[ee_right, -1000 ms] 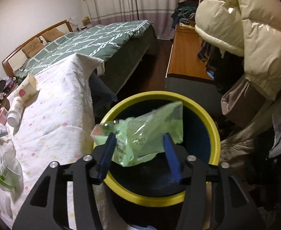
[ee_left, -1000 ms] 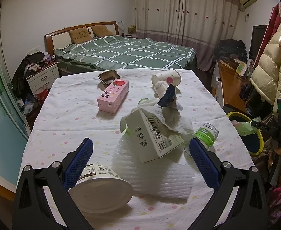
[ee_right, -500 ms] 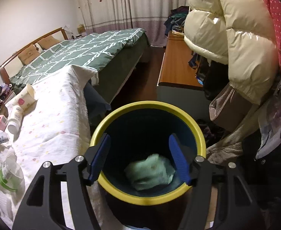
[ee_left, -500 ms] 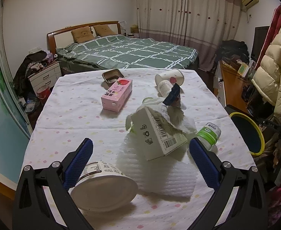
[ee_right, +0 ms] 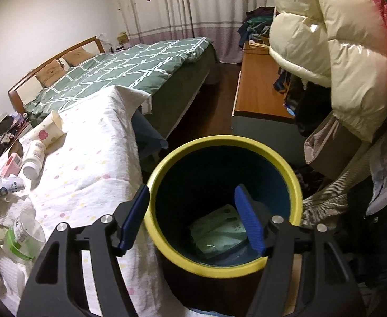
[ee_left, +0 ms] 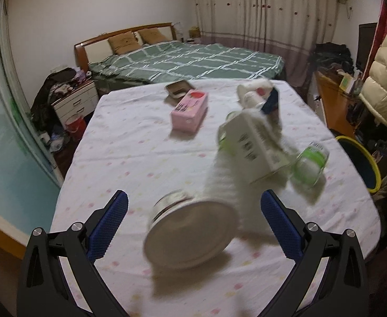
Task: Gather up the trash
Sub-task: 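Grasp the white paper cup with the left gripper and drop it into the bin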
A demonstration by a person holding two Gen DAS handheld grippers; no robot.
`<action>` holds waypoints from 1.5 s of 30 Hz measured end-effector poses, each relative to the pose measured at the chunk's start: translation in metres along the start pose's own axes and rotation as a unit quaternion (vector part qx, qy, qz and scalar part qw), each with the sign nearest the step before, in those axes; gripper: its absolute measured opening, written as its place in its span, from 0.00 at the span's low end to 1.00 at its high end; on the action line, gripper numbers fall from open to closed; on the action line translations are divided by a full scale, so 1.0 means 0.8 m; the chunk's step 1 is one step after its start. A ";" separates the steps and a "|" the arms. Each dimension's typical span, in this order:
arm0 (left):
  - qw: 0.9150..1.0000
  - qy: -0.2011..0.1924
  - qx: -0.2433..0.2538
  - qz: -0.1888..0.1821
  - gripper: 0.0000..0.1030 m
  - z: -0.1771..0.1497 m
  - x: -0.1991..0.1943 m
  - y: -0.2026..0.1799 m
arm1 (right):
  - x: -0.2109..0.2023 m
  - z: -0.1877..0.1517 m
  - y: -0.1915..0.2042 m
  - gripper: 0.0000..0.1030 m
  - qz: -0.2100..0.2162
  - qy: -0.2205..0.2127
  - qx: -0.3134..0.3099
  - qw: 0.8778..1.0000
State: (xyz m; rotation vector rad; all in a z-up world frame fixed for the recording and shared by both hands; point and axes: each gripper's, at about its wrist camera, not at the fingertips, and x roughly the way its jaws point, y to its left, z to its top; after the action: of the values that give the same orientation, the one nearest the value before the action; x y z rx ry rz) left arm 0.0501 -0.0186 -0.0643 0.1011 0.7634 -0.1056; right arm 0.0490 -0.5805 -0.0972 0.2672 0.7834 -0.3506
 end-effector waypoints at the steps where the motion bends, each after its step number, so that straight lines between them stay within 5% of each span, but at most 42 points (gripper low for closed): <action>1: 1.000 0.003 0.005 0.004 0.95 -0.005 0.000 0.003 | 0.001 0.000 0.004 0.62 0.003 0.001 -0.002 1.000; 8: 0.999 0.004 0.035 0.030 0.78 -0.029 -0.013 0.028 | 0.004 -0.005 0.019 0.63 0.012 0.007 -0.015 1.000; 13: 0.999 0.038 0.017 0.017 0.49 -0.039 0.011 0.044 | 0.002 -0.007 0.022 0.63 0.017 0.006 -0.015 1.000; 21: 0.999 0.027 0.003 0.037 0.07 -0.038 0.026 0.038 | -0.006 -0.006 0.016 0.67 0.014 -0.002 -0.013 1.000; 34: 0.998 -0.023 0.057 0.019 0.05 -0.006 -0.038 -0.005 | -0.025 -0.002 -0.003 0.67 0.017 -0.018 -0.010 1.000; 39: 0.993 -0.041 0.085 -0.063 0.05 0.023 -0.040 -0.073 | -0.058 -0.004 -0.025 0.67 0.011 -0.041 -0.017 0.999; 45: 0.978 -0.030 0.135 -0.159 0.05 0.060 -0.007 -0.195 | -0.101 -0.010 -0.059 0.71 -0.001 -0.071 -0.011 0.997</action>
State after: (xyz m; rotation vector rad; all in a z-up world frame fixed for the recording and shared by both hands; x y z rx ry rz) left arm 0.0582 -0.1786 -0.0341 0.2322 0.6976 -0.5151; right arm -0.0277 -0.6038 -0.0489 0.2177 0.6485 -0.3587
